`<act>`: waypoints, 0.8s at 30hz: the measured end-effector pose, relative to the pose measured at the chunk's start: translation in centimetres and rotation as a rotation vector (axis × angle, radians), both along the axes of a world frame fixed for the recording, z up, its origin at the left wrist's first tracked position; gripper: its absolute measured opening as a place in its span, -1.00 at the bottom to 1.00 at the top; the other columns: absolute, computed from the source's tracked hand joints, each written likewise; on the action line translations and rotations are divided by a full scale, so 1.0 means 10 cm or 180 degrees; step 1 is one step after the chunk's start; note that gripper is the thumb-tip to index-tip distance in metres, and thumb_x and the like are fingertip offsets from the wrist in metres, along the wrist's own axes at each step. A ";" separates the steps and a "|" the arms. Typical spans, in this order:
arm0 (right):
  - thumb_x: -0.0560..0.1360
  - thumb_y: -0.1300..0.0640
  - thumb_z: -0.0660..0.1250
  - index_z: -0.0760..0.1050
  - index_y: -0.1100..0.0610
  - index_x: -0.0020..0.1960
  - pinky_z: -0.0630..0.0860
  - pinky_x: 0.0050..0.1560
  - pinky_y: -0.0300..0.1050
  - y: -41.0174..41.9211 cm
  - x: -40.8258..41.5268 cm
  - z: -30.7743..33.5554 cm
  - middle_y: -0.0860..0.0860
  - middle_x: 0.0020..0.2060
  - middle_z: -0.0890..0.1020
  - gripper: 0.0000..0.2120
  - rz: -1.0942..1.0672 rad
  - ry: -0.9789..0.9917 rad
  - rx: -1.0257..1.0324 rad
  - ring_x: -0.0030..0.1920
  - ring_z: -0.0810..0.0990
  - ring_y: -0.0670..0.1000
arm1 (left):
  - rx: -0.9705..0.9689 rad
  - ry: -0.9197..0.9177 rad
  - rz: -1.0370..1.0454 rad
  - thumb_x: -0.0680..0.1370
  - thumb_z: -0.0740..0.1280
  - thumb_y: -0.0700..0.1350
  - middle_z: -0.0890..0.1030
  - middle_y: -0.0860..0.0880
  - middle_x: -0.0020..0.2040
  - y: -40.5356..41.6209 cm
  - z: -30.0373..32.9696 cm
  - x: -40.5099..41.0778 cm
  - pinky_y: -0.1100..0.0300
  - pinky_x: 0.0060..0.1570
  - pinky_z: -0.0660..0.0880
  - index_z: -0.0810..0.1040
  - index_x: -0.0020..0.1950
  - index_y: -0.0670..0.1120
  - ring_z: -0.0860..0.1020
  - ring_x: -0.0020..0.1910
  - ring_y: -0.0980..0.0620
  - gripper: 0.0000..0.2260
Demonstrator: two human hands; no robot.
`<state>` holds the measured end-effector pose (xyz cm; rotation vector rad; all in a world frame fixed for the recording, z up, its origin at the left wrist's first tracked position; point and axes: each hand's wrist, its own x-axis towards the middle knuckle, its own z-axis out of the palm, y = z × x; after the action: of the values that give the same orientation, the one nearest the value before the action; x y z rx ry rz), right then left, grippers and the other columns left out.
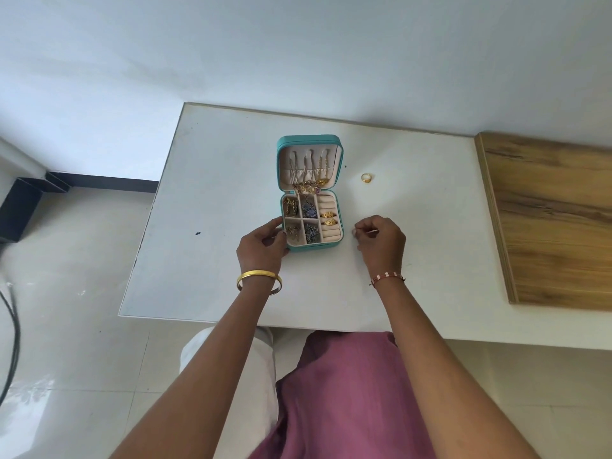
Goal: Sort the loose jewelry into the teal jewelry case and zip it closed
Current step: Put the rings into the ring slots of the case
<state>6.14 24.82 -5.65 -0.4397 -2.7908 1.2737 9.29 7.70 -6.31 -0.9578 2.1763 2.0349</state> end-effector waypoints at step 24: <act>0.43 0.43 0.30 0.61 0.30 0.02 0.49 -0.04 -0.09 -0.27 0.06 0.24 0.27 -0.14 0.63 -0.79 0.1650 0.0526 0.0910 -0.09 0.59 0.22 | -0.0088 0.0075 -0.0045 0.49 0.31 -0.28 0.62 -0.01 -0.10 -0.01 -0.04 0.02 0.05 0.01 0.58 0.58 0.17 -0.12 0.60 -0.22 0.06 -0.73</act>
<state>6.71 22.13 -3.29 0.4089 -2.9695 0.8808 9.49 7.61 -6.67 -0.9228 2.2220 2.0257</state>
